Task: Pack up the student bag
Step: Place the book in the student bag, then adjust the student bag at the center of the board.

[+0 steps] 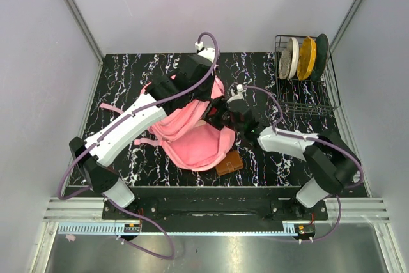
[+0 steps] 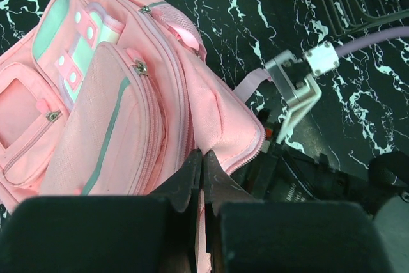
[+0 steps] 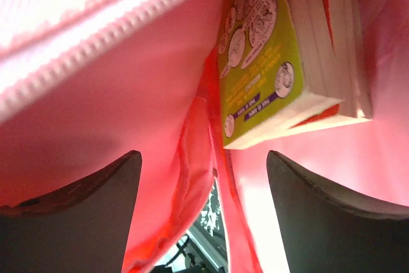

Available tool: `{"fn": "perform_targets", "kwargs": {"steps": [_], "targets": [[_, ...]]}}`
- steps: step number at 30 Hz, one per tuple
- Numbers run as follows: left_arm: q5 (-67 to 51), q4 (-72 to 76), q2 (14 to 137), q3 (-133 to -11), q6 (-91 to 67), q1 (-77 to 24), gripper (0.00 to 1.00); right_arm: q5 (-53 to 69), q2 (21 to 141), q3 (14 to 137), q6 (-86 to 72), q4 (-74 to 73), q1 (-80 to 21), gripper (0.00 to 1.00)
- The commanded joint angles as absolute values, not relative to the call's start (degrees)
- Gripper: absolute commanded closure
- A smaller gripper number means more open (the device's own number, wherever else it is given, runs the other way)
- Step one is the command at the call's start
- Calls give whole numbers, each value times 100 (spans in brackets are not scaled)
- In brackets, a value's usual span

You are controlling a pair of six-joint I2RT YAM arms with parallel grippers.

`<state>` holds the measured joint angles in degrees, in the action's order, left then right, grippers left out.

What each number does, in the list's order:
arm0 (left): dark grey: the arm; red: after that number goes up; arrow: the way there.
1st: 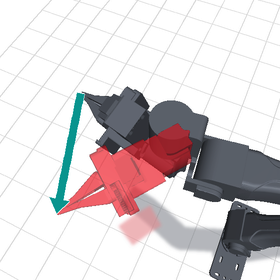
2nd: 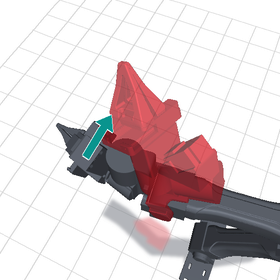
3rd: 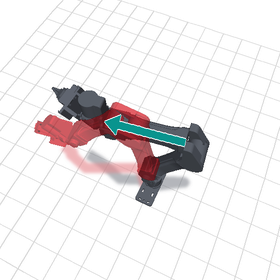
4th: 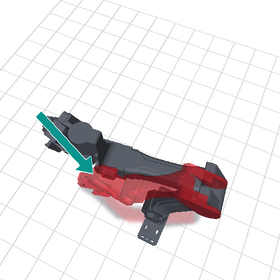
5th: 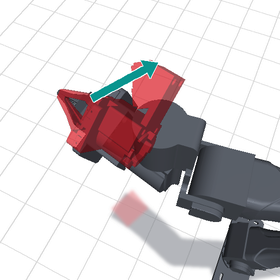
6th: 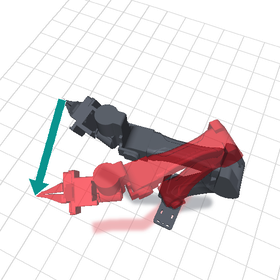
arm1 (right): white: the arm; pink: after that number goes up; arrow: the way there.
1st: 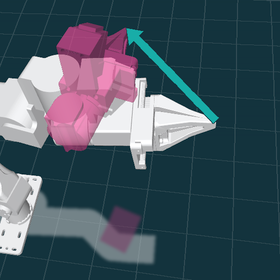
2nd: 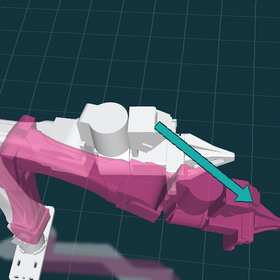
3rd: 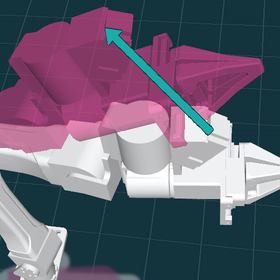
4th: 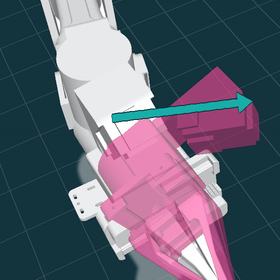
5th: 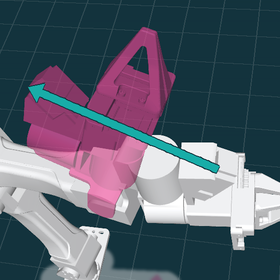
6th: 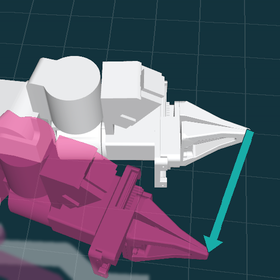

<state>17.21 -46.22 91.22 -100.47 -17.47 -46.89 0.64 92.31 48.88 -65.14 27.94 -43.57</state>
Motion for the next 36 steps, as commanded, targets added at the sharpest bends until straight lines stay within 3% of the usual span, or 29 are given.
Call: {"fn": "perform_targets", "kwargs": {"steps": [1, 5, 12, 13, 15, 16, 17, 19, 20, 22, 24, 36], "targets": [[1969, -3788, 8649, -10081, -1819, -4632, 100, -88, 8414, 4510, -6117, 2434, -4386, 16], [1986, -3683, 8570, -9897, -1819, -4606, 100, -254, 7499, 3851, -6038, 2138, -4386, 16], [1609, -3349, 8595, -9783, -1863, -4588, 100, -166, 6215, 3780, -5502, 792, -4386, 16], [1487, -3331, 8604, -9747, -1863, -4588, 94, -237, 5918, 3736, -5511, 643, -4386, 16], [1363, -3322, 8622, -9686, -1837, -4597, 65, -491, 5583, 3534, -5572, 212, -4386, 16], [1258, -3348, 8605, -9677, -1820, -4588, 55, -579, 5233, 3455, -5642, 72, -4386, 15], [1222, -3340, 8509, -9616, -1750, -4588, 56, -693, 5038, 3297, -5730, -217, -4386, 14], [1326, -3296, 8333, -9493, -1740, -4588, 44, -721, 4530, 3138, -5914, -316, -4386, 13], [1371, -3278, 8245, -9431, -1740, -4588, 22, -747, 4396, 3042, -5932, -395, -4386, 12], [1415, -3234, 7920, -9247, -1740, -4579, 16, -782, 4202, 3015, -5924, -535, -4386, 12], [1459, -3208, 7596, -9037, -1801, -4579, 4, -748, 4219, 3085, -5872, -755, -4386, 12], [2505, -3762, 6198, -6638, -3277, -4430, 1, 421, 6062, 3594, -5722, -255, -4377, 13]]}}
